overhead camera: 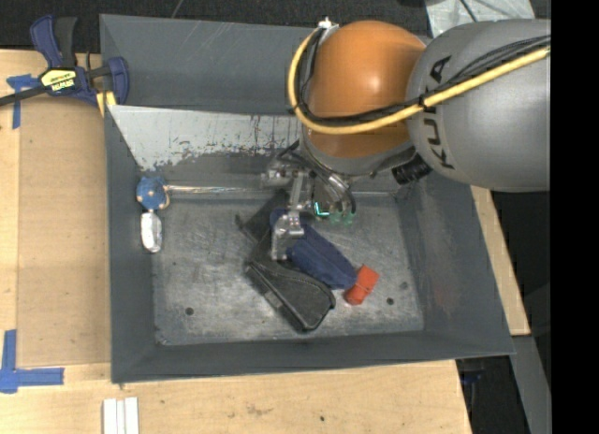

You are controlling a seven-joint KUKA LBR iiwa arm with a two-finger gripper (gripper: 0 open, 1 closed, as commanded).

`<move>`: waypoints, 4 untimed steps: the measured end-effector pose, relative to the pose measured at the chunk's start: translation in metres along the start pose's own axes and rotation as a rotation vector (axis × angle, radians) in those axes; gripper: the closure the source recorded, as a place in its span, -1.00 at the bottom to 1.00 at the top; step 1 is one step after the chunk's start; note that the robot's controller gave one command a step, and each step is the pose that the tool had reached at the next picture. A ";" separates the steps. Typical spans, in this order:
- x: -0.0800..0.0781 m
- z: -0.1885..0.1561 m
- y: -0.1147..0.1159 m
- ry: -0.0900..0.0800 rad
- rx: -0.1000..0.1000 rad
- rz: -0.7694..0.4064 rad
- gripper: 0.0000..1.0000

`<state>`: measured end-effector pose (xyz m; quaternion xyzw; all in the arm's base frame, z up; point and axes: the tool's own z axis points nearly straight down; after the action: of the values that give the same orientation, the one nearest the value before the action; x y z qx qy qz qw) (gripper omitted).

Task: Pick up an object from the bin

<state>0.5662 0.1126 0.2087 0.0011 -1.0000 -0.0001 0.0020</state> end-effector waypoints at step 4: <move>-0.059 0.133 -0.181 -0.022 0.002 -0.429 1.00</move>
Offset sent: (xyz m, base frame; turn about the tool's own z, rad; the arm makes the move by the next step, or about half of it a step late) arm 0.0181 -0.0282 -0.1020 -0.2340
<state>0.6253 -0.0678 0.0757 0.2140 -0.9768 0.0004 -0.0089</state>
